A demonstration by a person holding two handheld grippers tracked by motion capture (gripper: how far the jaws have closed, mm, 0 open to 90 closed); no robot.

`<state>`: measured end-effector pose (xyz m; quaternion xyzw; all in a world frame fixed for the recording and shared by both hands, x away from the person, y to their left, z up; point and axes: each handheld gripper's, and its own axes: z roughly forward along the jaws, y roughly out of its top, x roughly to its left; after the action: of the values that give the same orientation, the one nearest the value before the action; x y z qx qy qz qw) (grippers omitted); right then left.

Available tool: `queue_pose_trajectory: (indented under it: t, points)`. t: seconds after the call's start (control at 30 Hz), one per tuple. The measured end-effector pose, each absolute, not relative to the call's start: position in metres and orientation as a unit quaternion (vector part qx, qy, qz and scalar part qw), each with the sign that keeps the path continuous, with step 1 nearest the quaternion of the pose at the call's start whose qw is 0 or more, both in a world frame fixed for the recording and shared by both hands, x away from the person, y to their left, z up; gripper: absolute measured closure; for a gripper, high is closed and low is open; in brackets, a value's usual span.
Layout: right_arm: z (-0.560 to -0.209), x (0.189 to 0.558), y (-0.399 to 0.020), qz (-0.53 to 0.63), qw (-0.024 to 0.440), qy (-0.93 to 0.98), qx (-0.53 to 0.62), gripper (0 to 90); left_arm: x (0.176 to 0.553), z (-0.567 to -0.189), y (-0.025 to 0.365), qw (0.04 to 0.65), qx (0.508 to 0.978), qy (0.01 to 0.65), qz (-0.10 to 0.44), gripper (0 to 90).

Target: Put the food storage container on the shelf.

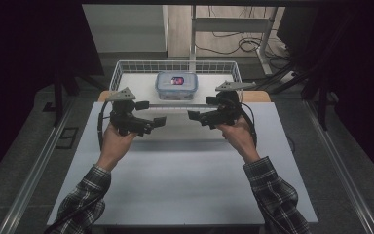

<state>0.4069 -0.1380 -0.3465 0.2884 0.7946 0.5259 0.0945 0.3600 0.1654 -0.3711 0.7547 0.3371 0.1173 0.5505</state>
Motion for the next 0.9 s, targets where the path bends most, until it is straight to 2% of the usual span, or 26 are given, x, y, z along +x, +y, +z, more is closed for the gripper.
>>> queue_pose_trajectory:
  t: [0.33,0.9]
  points:
    - [-0.365,0.387,-0.134,0.524,0.096,0.801,0.273,2.2,0.344,-0.393,0.157,0.535,0.766,0.332,0.13,2.8]
    - [-0.414,0.373,-0.133,0.513,0.111,0.804,0.279,0.0,0.339,-0.449,0.151,0.523,0.771,0.347,0.111,3.2]
